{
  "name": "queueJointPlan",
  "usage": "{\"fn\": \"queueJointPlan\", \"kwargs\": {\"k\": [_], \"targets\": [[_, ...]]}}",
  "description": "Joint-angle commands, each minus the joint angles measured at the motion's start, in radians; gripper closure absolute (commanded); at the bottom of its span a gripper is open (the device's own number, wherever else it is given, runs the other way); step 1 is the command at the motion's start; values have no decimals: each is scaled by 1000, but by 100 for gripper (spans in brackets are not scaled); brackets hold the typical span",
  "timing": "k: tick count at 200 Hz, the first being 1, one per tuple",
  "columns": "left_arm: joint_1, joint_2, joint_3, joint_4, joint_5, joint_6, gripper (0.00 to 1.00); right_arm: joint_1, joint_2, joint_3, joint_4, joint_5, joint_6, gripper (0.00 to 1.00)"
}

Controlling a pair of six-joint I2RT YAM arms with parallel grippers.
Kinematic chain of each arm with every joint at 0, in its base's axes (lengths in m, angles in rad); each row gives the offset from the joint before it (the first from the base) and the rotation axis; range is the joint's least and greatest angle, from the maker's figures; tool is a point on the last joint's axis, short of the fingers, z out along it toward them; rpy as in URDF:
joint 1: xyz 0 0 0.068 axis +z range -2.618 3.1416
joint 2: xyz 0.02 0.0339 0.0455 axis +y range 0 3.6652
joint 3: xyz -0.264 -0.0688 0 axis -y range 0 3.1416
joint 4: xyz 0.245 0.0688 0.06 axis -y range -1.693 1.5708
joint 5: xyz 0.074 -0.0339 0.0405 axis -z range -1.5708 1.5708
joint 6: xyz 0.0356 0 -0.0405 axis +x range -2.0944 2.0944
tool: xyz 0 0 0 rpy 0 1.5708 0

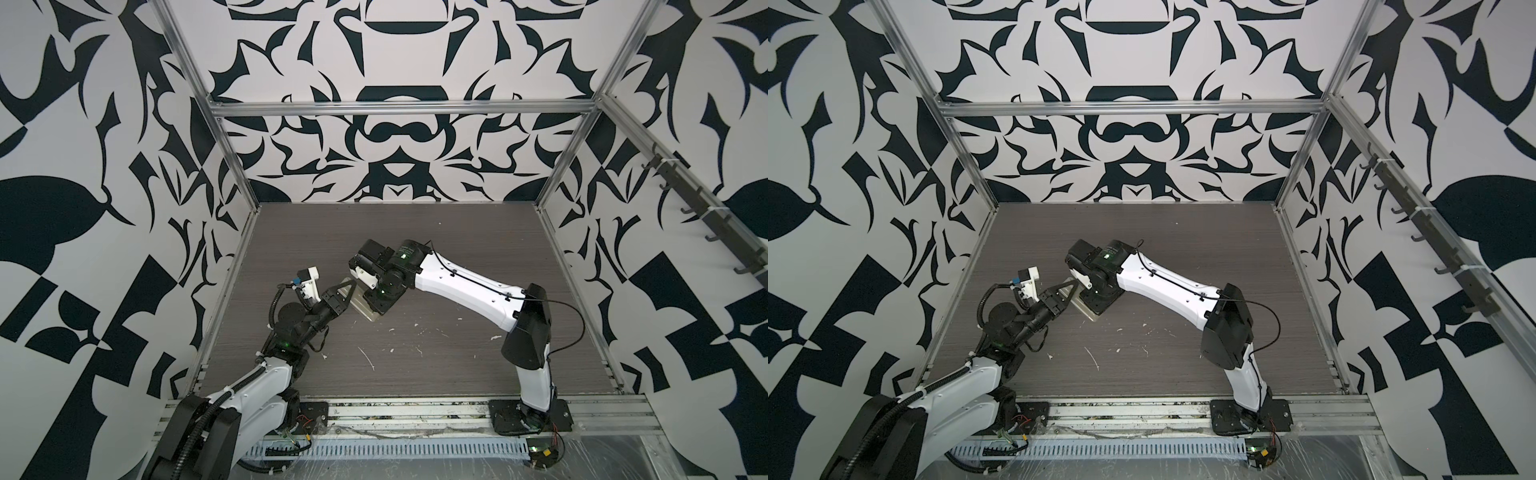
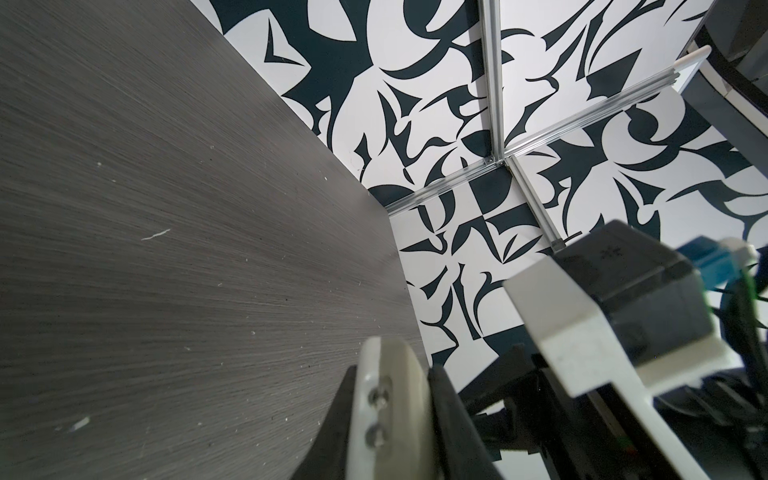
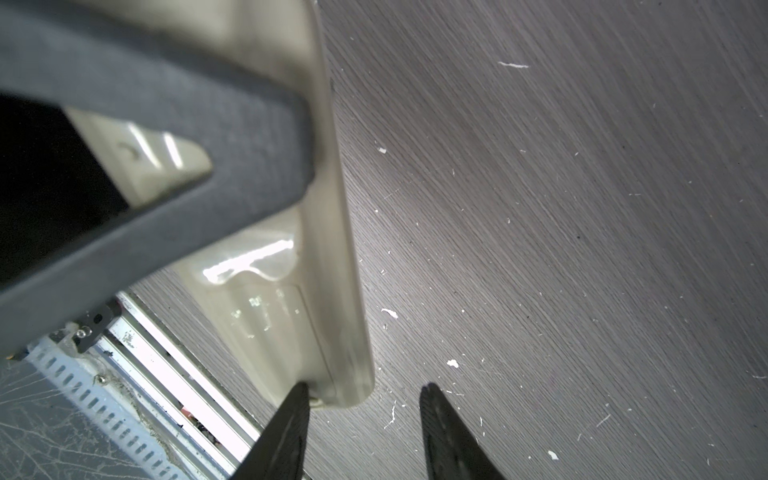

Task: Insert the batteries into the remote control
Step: 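Open the right gripper and release the cover on the remote, then lift the open right gripper back from the remote toward the robot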

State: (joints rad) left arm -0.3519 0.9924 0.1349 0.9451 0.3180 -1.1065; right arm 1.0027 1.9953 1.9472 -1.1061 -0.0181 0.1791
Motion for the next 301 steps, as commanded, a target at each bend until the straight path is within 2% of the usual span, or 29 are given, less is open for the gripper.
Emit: {"fn": "queueJointPlan", "kwargs": {"k": [1,37,85,117,149,193,208,255,301], "targets": [[-4,-9,9,135,68,-35,100,-9,-14,-18,54,38,13,53],[-4,-9,24,131,98,-29,100,-9,-9,-29,58,56,10,55],[-4,-24,29,67,56,-17,100,-1,-65,-46,81,67,-12,55],[-4,-52,55,-25,32,-3,100,-1,-194,-158,230,27,-29,53],[-4,-85,89,-105,33,12,100,-1,-306,-330,443,-76,-18,49],[-3,-113,119,-179,34,20,100,-1,-429,-530,682,-121,-92,32],[-4,-115,141,-209,51,32,100,-1,-439,-556,703,-126,-131,29],[-3,-139,200,-305,78,59,100,-2,-487,-654,854,-86,-142,30],[-3,-153,223,-331,77,59,100,-1,-483,-698,899,-71,-137,30]]}}
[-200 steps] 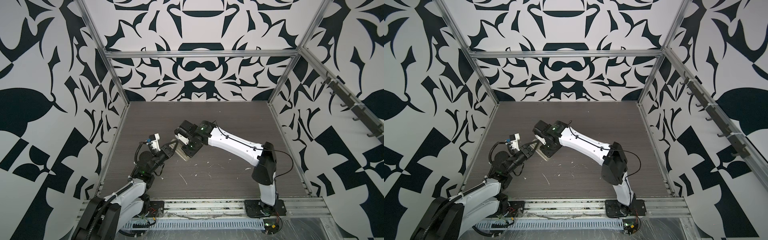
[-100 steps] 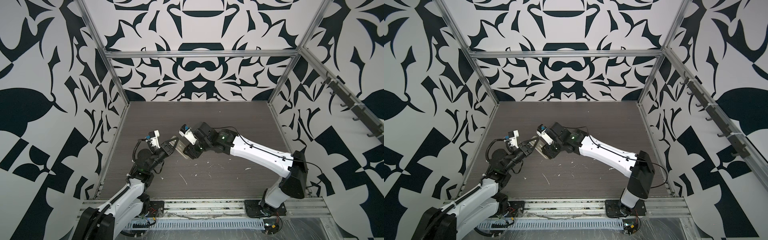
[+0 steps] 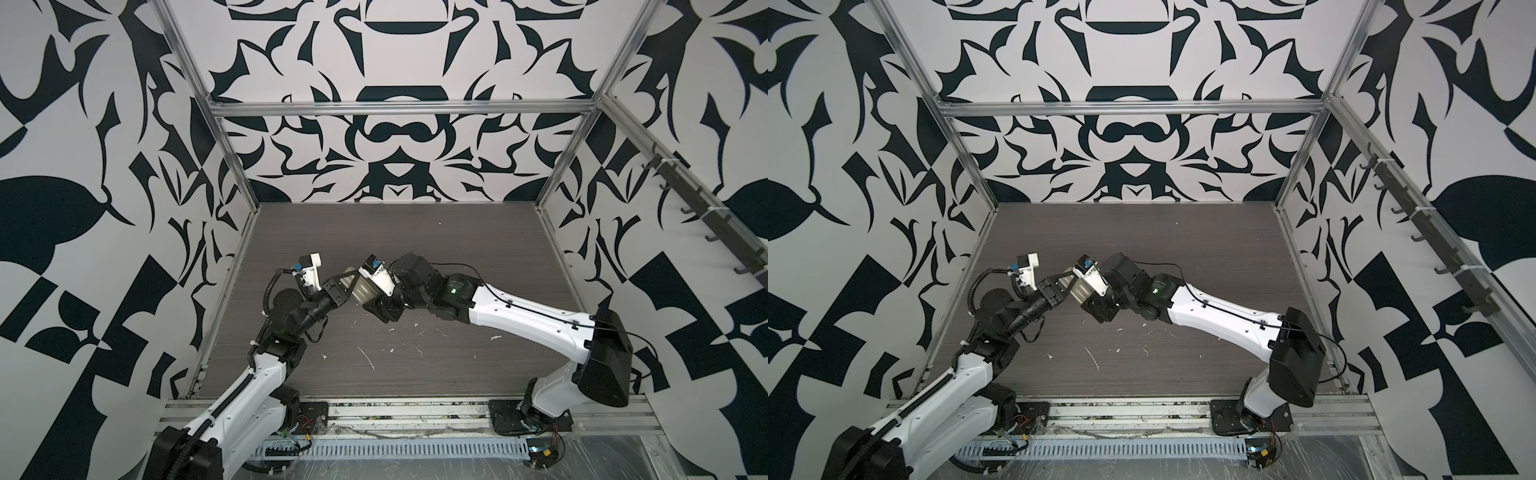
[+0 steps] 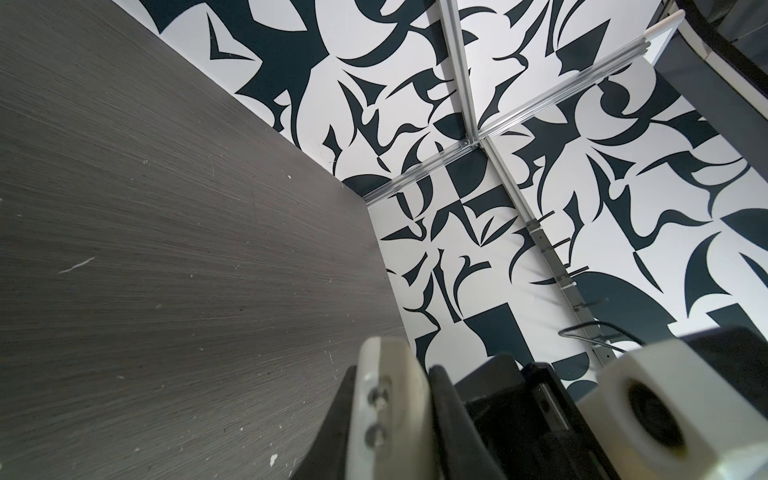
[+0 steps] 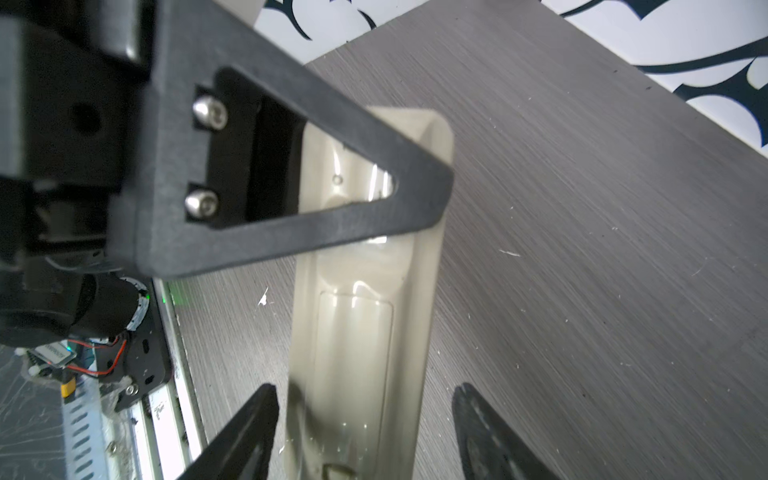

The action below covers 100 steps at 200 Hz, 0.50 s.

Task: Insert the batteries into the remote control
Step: 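Lift the open right gripper back from the remote toward the robot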

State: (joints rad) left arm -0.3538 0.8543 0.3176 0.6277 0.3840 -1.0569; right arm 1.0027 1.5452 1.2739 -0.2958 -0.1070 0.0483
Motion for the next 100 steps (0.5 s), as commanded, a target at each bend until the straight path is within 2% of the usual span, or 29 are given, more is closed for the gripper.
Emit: {"fn": "queueJointPlan", "kwargs": {"k": [1,100], "targets": [[-2,-14,41,-14,10,9,100,-1,-34,-27,90,18,-7,30],[-2,17,45,1,-2,3,100,-2,-3,-47,123,45,-29,28]]}}
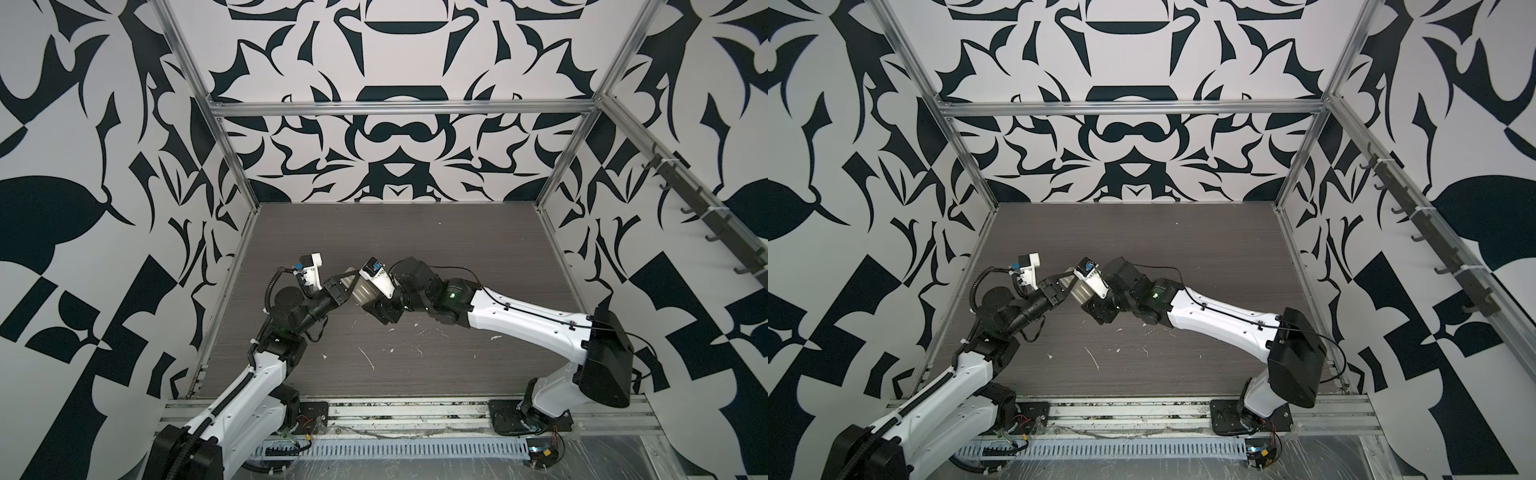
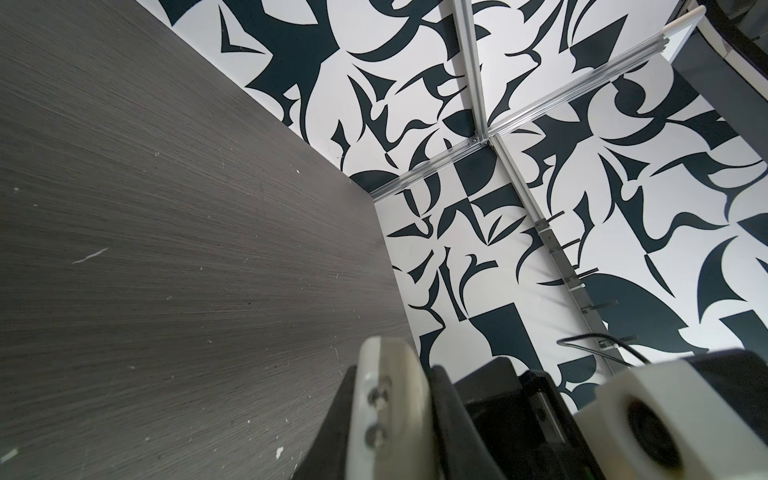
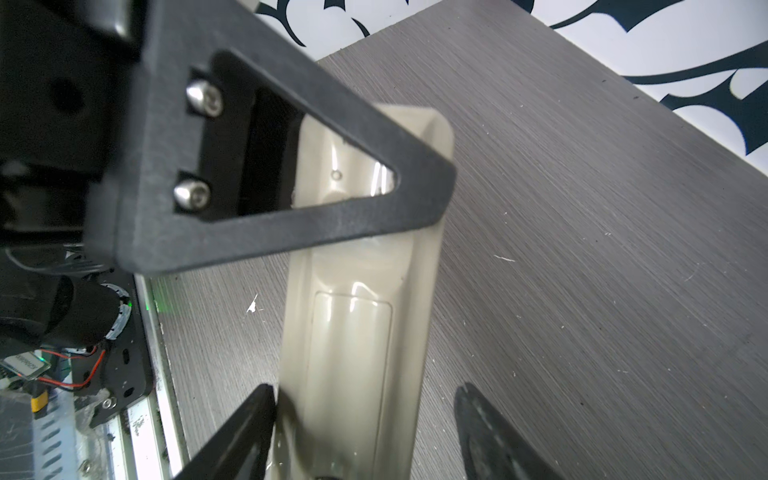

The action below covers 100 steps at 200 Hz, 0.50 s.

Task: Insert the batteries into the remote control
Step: 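Lift the open right gripper back from the remote toward the robot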

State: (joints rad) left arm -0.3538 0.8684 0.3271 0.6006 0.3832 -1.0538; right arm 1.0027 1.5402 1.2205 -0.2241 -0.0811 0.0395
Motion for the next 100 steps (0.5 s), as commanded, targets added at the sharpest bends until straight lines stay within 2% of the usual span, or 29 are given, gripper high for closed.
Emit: {"fn": "queueJointPlan", "kwargs": {"k": [1,56,81,100], "targets": [[-2,3,35,28,-1,-1,100,-1,3,7,51,19,-21,27],[-2,15,37,40,-7,0,100,-1,29,7,61,-17,-11,21],[-1,18,38,41,-7,-2,100,-1,37,-5,77,-16,-11,25],[-1,14,37,40,-12,-2,100,-1,44,-3,79,-15,-11,34]]}}
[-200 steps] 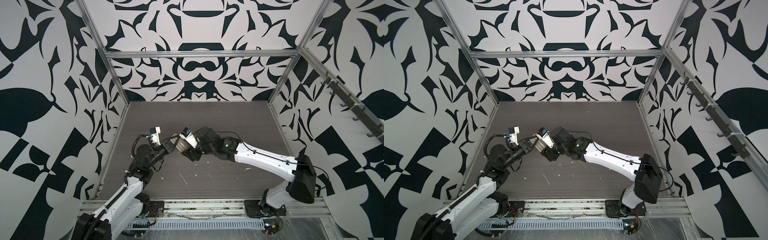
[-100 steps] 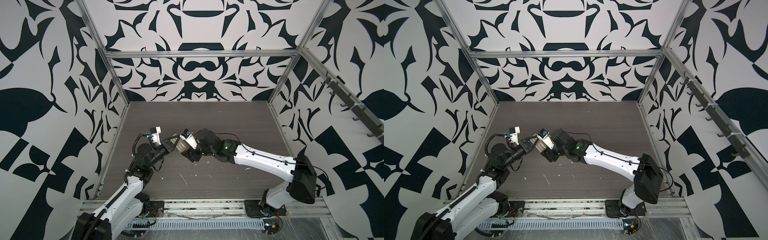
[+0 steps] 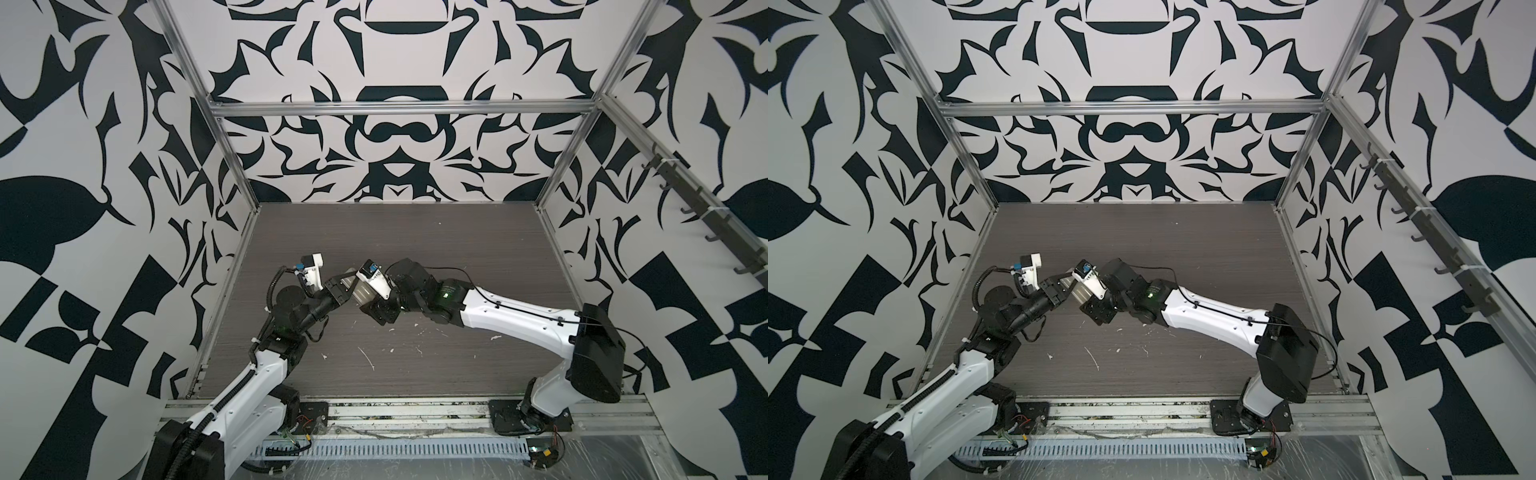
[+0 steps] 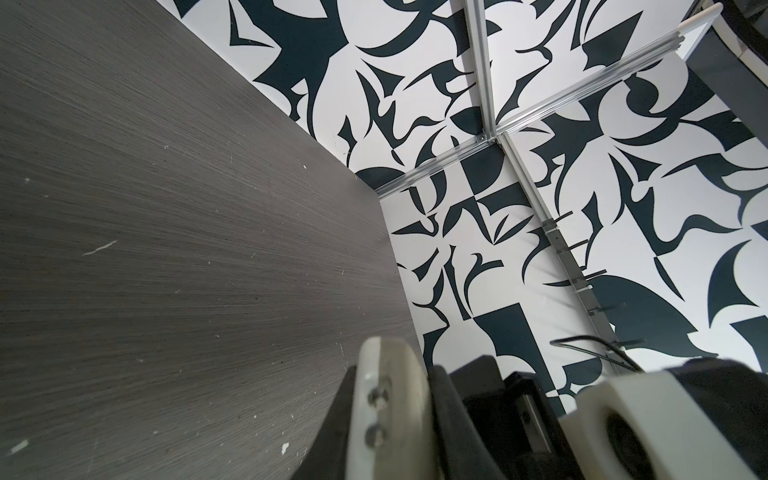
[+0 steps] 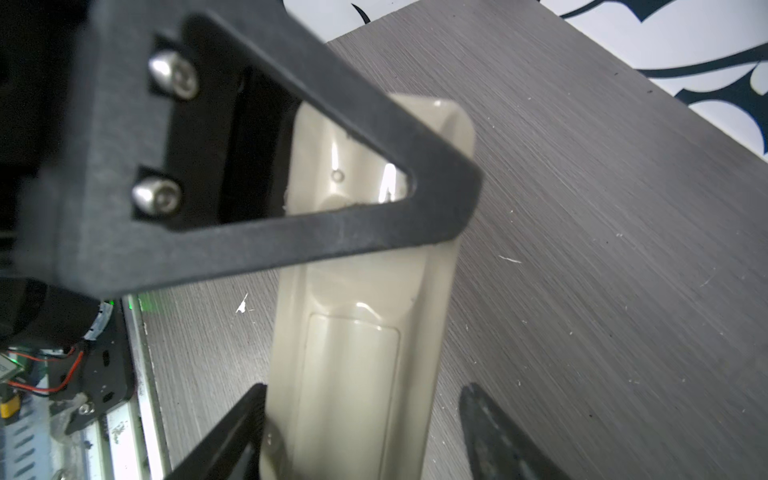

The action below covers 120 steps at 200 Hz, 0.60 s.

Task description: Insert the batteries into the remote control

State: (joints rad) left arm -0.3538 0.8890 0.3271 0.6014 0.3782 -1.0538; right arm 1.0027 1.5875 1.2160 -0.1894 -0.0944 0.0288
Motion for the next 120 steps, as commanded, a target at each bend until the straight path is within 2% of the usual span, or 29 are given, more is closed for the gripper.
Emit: {"fn": "queueJointPlan", "kwargs": {"k": [1,26,65,120], "targets": [[-1,-7,37,39,-9,-2,100,0,-2,3,44,-2,-1,34],[-1,12,43,63,-2,-4,100,-2,-2,17,27,4,-17,46],[-2,33,49,95,5,-23,100,-1,8,37,6,1,-38,53],[-2,34,48,93,17,-22,100,-1,10,46,10,10,-30,71]]}}
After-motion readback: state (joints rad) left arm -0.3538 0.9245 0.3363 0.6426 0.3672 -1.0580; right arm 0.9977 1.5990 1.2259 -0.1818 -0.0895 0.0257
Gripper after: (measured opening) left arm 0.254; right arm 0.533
